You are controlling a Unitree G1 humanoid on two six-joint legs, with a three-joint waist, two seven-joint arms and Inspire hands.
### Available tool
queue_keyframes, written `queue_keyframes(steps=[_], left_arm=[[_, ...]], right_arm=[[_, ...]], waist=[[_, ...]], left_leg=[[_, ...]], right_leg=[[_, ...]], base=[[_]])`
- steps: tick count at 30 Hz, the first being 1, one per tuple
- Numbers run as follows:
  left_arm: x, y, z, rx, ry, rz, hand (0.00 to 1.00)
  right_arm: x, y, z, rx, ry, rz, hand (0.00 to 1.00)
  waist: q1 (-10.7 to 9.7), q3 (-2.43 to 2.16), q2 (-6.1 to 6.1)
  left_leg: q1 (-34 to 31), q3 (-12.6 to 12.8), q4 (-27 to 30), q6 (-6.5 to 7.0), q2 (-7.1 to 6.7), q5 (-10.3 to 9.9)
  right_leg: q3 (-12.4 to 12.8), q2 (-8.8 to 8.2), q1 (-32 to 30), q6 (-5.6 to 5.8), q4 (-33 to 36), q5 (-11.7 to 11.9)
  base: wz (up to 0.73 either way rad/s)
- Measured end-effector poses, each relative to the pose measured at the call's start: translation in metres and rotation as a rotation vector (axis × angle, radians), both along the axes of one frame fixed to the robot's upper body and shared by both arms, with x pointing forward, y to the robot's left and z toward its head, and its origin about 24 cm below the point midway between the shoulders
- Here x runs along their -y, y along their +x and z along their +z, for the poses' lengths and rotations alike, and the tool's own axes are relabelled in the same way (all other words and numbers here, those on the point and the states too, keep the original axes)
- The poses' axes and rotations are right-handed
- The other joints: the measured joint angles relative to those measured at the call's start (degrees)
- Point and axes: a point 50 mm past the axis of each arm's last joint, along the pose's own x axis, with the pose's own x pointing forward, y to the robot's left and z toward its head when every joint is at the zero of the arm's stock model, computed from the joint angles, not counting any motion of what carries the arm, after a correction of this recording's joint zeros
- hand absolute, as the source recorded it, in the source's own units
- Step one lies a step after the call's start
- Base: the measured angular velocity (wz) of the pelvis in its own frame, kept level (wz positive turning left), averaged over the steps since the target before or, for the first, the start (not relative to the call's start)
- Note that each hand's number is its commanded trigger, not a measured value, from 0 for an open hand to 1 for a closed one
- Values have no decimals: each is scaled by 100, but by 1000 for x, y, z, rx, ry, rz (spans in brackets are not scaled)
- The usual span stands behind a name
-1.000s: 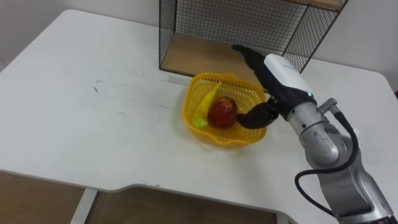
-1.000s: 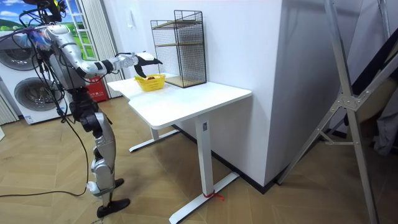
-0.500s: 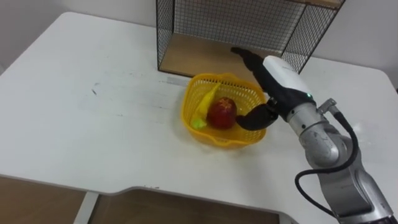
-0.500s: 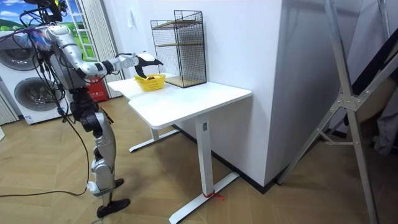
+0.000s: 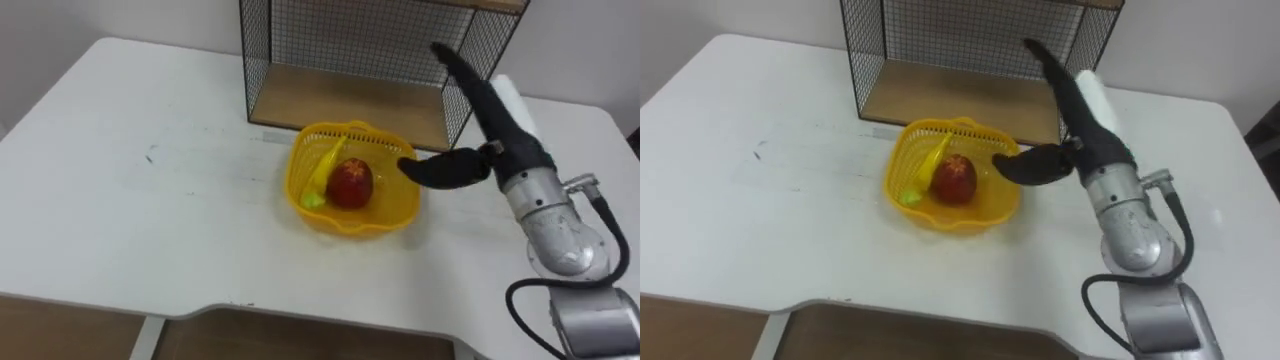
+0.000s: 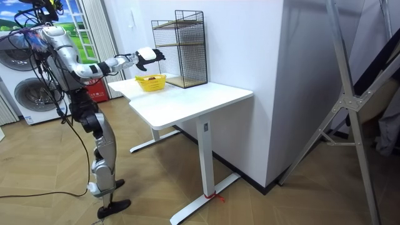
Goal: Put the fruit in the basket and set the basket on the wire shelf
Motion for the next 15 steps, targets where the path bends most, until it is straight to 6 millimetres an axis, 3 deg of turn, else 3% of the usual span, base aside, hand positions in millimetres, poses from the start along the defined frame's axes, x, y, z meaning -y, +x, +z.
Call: queue_keyframes(steps=[7,15], left_arm=[[-19,-10,8,108,153,331,0],[-54,-6,33,389,396,1067,0]], right_arm=[[28,-18,-11,41,119,-207,0],[45,-51,-51,-90,235,-374,0]], waist=[[-14,-6,136],[54,-11,237]], left_leg=[[7,37,7,-7,16,5],[126,28,-99,2,1,30]], right_leg=[[9,7,-11,0,1,0],[59,-5,27,1,10,-1]], base=[[-3],[-2]])
